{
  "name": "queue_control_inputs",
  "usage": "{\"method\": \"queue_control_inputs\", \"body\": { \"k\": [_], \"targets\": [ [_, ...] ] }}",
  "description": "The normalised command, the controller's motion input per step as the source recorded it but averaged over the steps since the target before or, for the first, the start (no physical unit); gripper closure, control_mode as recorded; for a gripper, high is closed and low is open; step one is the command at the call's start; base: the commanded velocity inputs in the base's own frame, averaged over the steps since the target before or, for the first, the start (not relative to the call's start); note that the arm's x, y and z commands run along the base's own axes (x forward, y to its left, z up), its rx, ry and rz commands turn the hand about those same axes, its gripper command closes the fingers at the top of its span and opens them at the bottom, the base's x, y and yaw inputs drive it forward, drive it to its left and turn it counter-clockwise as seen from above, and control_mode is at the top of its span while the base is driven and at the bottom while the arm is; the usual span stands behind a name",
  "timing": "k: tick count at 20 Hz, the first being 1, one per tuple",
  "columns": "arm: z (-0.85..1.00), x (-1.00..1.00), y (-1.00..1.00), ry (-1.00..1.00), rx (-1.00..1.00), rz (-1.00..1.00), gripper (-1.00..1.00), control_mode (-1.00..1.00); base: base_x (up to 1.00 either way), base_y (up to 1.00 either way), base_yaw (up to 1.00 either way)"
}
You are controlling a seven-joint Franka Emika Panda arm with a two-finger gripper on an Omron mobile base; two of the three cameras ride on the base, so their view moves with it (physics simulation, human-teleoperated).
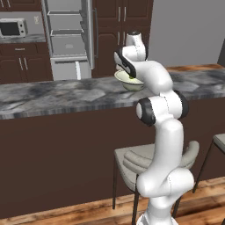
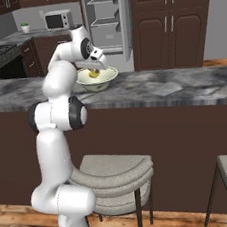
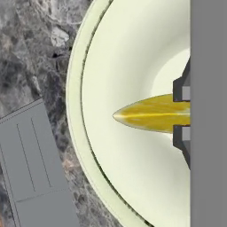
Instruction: There is a bowl on the dining counter. Grab a lemon wedge from the fridge and place it in the bowl. Then get the liquor bottle and glass cup from the cabinet and place them next to the bowl.
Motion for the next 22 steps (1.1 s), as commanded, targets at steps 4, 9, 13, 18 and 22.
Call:
{"method": "queue_control_inputs", "body": {
  "k": [4,9,13,18,22],
  "targets": [
    [-0.29,0.28,0.0,0.06,0.0,-0.01,1.0,-1.0,0.0,0.0,0.0],
    [-0.22,0.29,-0.03,0.03,0.0,0.0,1.0,-1.0,0.0,0.0,0.0],
    [-0.07,0.15,-0.05,0.0,0.0,0.0,-1.0,-1.0,0.0,0.0,0.0],
    [0.01,0.0,-0.08,0.0,0.03,0.0,-1.0,-1.0,0.0,0.0,0.0],
    [0.19,0.0,-0.07,-0.04,0.04,0.0,-1.0,-1.0,0.0,0.0,0.0]
  ]
}}
